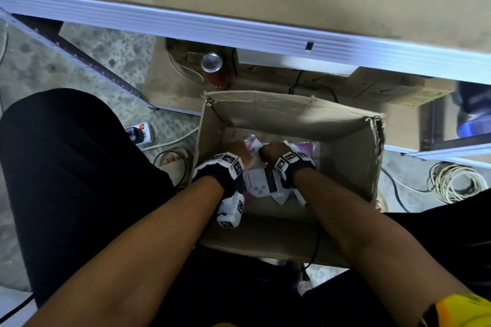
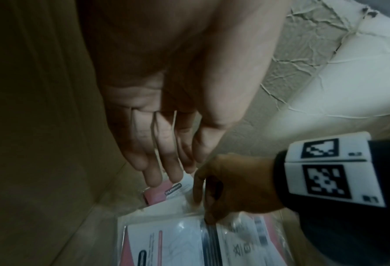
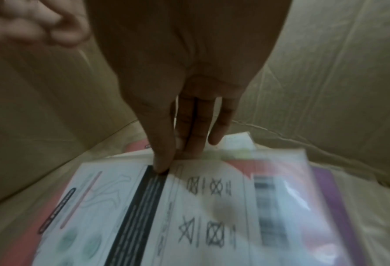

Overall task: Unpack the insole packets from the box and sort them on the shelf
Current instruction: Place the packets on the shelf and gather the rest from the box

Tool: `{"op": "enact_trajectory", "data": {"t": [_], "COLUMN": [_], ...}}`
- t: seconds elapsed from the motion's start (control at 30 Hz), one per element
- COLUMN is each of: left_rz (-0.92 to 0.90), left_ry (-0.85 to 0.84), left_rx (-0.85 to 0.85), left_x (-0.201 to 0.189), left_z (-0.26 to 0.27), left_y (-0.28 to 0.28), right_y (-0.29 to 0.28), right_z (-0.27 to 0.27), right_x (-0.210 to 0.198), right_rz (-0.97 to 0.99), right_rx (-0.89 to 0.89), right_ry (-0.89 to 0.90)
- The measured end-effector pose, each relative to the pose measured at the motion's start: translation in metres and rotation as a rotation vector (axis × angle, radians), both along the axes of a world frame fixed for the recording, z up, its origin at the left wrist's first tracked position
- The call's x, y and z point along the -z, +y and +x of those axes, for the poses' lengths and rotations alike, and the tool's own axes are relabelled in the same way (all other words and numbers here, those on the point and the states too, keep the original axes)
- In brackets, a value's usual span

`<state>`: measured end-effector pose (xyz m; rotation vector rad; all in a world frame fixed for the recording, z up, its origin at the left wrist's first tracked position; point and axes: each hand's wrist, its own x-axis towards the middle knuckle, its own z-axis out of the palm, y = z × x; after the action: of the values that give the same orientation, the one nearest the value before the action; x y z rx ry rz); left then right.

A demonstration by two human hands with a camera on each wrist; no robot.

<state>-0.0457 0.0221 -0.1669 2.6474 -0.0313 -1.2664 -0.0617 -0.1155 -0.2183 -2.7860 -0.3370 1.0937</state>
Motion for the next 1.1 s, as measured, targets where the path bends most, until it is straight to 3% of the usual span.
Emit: {"op": "enact_trajectory", "data": {"t": [0.17,0.47,0.67,0.93,1.1], "left_rz": [0.037,0.042,0.065,-0.034,-0.187], "left_ry": [0.086,0.007,0.003,-0.149,-0.004], "left_rx": [0.021,-0.012,0.035,0.257,0.393], "left_x": [0.0,0.002,0.01,0.019,0.029], "left_z": [-0.001,-0.005,0.003,0.035,0.037], "left_y": [0.007,0.012,0.004,-0.046,-0.069], "right_y": [0.007,0.018,0.001,-0.052,-0.063], "right_z": [0.014,0.024,0.013,-0.034,-0.064], "right_x": [-0.004,0.002,0.001,-0.006,-0.012], "right_rz": [0.024,-0.045,0.072,0.062,0.022], "right_rx": [-0.01,0.062,0.175,0.312,0.35], "right_ry": [-0.019,0.057,0.035,0.194,0.201]}}
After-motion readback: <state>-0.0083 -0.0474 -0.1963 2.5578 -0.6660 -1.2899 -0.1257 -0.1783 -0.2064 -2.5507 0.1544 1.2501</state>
